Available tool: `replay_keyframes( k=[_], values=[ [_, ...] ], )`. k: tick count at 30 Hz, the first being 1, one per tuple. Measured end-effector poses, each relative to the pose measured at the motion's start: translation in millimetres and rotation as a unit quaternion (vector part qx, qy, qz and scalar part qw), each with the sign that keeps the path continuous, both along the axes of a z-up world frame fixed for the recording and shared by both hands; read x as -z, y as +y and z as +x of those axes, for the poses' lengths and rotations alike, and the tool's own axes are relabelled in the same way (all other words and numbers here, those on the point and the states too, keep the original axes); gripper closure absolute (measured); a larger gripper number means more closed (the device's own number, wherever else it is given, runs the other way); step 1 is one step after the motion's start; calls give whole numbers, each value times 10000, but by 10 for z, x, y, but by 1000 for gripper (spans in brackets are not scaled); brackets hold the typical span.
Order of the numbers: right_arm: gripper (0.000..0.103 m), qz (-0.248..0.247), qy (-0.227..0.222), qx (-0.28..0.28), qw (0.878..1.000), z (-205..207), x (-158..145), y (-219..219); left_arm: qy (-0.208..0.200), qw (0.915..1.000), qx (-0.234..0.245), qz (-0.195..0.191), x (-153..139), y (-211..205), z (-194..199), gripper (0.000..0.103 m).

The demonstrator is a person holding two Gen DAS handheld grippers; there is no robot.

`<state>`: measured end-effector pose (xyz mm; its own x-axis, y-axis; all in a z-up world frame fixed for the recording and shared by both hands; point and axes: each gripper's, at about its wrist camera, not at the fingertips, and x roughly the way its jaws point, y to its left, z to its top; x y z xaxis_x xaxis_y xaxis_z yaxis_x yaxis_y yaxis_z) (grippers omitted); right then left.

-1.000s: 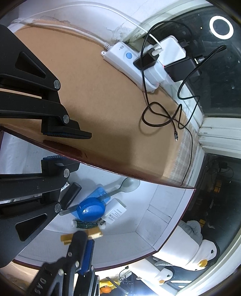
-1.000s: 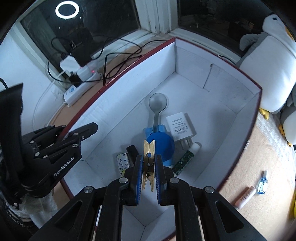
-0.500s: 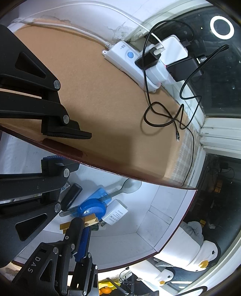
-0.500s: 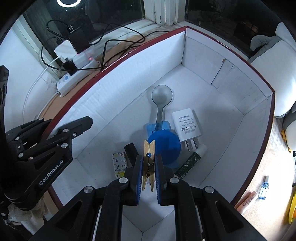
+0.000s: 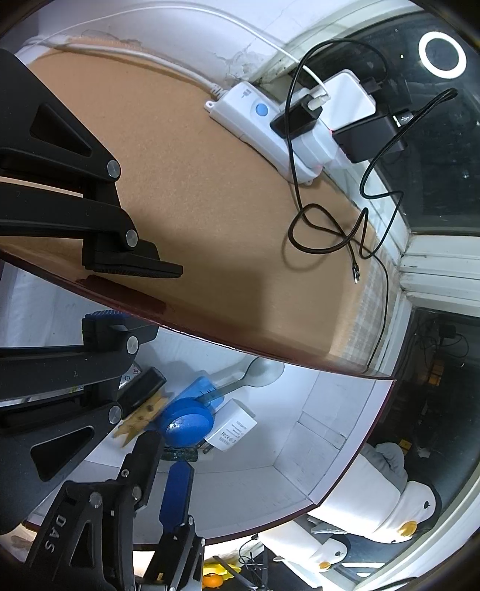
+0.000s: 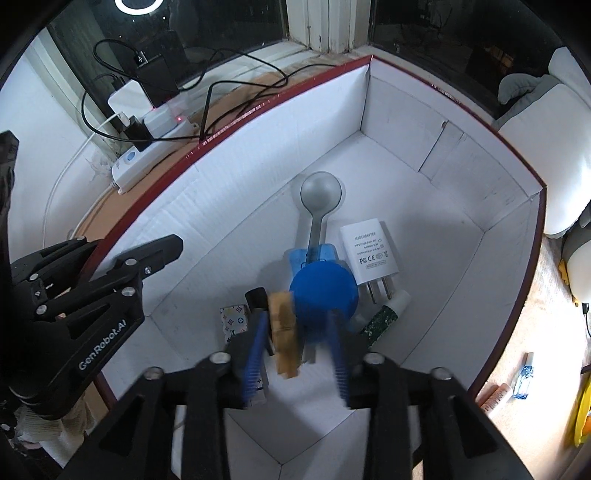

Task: Organize rigid objects
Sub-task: 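Release the clothespin into the box with the right gripper, then move the right gripper back over the pink-white lotion tube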

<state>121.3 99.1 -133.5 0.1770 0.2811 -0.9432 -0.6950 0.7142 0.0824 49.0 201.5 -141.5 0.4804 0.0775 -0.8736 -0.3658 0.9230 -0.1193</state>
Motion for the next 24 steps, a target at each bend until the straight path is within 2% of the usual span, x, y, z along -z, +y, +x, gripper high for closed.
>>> replay_keyframes(
  k=[10,24],
  values=[
    [69,403,-29,190,9990,-50,-243,-173,10,10000,-16,33,-25,-7,-47,90],
    [66,990,-169,790,9918,-39,-593,-859,67,9999,-48,84,-99,-52,-169,90]
  ],
)
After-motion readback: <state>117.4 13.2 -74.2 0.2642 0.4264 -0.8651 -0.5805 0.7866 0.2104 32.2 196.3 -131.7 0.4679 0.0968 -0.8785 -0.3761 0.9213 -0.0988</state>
